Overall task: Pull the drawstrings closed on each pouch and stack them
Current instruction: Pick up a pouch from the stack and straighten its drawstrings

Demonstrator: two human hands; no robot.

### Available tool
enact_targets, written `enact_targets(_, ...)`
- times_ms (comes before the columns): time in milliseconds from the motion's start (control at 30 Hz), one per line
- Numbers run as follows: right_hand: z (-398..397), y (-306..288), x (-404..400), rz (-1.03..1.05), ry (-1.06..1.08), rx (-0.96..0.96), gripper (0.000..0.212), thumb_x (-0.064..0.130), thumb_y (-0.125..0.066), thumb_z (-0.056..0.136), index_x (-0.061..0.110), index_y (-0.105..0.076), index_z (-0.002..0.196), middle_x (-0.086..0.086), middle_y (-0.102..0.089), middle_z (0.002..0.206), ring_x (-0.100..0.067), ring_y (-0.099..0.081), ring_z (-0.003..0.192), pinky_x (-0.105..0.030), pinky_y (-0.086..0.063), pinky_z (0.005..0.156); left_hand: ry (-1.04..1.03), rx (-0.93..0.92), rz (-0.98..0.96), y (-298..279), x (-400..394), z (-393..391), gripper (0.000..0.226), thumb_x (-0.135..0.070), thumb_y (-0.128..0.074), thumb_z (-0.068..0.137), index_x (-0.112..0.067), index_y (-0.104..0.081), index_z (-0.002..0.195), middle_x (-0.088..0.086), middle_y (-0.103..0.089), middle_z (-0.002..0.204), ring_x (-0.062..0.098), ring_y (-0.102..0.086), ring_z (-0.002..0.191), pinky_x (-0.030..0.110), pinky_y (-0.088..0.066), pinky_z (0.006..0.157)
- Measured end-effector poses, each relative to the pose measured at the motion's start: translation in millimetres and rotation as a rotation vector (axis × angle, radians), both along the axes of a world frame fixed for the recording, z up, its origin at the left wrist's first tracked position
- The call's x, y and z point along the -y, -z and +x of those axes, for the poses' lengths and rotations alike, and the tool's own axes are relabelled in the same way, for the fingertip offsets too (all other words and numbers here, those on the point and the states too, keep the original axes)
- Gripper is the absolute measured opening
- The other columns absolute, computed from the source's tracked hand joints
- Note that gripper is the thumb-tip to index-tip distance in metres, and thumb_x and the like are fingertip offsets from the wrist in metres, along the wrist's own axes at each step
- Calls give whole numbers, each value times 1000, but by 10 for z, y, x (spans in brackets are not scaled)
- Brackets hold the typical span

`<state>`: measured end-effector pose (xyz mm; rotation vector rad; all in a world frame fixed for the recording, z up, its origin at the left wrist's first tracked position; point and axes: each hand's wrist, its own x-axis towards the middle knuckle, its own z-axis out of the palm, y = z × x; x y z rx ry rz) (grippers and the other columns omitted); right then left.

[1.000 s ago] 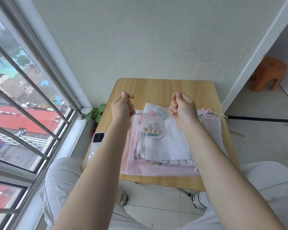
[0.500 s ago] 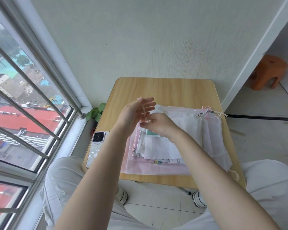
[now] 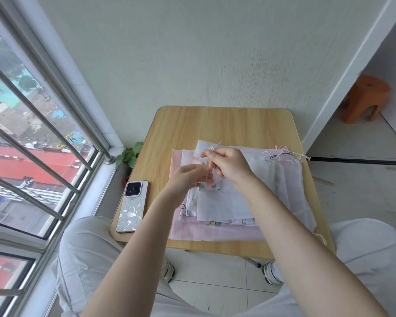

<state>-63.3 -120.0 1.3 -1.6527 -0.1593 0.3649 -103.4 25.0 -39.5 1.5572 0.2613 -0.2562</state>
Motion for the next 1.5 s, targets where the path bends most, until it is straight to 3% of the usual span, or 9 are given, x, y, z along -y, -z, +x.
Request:
enact_targets(200,100,142,51,-233,-12,34,17,25,-67,89,8,-66,90,-1,-56,75,-6,-47,54,-24,-40,55,-136,-14,28,89,14,15,22,-11,-64,91,9,-70,98,14,-69,80,21,-59,76,28,-48,72)
enact_targets(433,50,159,72,-870,-398,157,19,19,-65,87,19,-53,102,1,-58,108,-18,-57,94,-23,-39,59,-241,-96,-63,136,69,34,9,-12,-65,90,-5,-67,85,9,-71,75,20,-62,67,22,-46,60)
enact_targets(567,26,72,18,-1191,-544,239,49,-4,-47,90,11,-48,138,-10,-49,139,-26,-54,116,-25,-40,72,-245,-105,-11,128,52,72,7,-11,-64,89,-4,-65,88,7,-67,71,21,-62,65,22,-46,59)
enact_targets(667,72,41,50,-1136,-523,231,29,-2,-49,90,25,-57,86,-9,-62,98,-27,-56,82,-28,-43,61,-207,-98,84,123,23,85,11,-12,-67,86,-1,-69,86,5,-68,68,17,-60,63,24,-46,64)
enact_targets(733,123,34,86,-1049,-484,194,29,6,-50,91,17,-50,64,-5,-49,69,-22,-44,64,-27,-32,51,-156,-78,160,109,21,84,17,-16,-70,84,1,-72,84,5,-70,69,16,-59,66,25,-47,66)
enact_targets(900,213,13,103,-746,-302,126,33,34,-55,96,11,-52,73,-7,-50,75,-19,-44,68,-30,-34,63,-17,-23,287,49,49,96,16,-19,-69,84,-5,-77,83,8,-74,77,11,-63,71,21,-46,68)
enact_targets(1167,183,-30,5,-418,-120,64,30,27,-63,90,-2,-68,85,-2,-62,71,-12,-55,62,-15,-42,53,111,50,321,-64,86,105,24,-23,-63,92,-2,-76,87,12,-73,80,-2,-62,68,7,-41,62)
enact_targets(1267,185,-17,-3,-286,-96,23,33,25,-57,93,-6,-67,89,-7,-63,74,-17,-57,65,-26,-47,65,111,45,280,-80,81,103,27,-25,-58,96,-6,-76,89,11,-73,80,3,-62,72,14,-42,67)
enact_targets(1500,204,95,117,-431,-255,25,21,31,-62,92,13,-63,104,-2,-68,95,-12,-60,85,-29,-47,77,-5,-3,113,-58,28,86,25,-24,-62,89,-4,-76,86,15,-70,73,12,-59,68,29,-42,71)
